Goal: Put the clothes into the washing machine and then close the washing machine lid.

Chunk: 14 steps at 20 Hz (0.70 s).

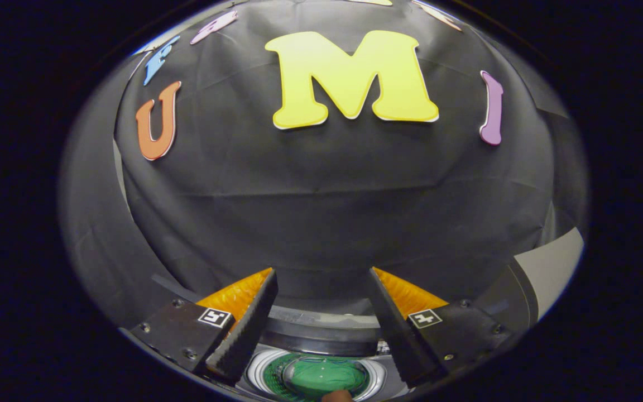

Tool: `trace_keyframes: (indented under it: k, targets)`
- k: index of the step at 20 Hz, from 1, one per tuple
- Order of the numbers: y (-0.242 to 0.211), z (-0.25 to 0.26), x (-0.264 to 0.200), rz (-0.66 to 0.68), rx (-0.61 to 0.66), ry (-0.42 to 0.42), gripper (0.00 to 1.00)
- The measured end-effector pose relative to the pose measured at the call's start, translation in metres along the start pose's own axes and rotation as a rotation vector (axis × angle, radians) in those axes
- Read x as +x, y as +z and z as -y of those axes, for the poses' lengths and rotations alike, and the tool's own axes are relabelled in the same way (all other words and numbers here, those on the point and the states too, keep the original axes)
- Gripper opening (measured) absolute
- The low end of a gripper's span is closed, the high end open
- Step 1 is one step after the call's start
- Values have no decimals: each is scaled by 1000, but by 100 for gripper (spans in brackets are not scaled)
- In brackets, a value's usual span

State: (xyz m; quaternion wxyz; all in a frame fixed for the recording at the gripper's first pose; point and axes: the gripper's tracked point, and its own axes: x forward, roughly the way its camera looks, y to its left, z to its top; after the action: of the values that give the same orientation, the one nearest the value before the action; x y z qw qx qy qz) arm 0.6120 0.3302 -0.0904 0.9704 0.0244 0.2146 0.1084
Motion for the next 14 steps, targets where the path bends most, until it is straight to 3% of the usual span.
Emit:
trace_keyframes:
  k: [14]
  targets:
    - [-3,0,1,5,13,43,100]
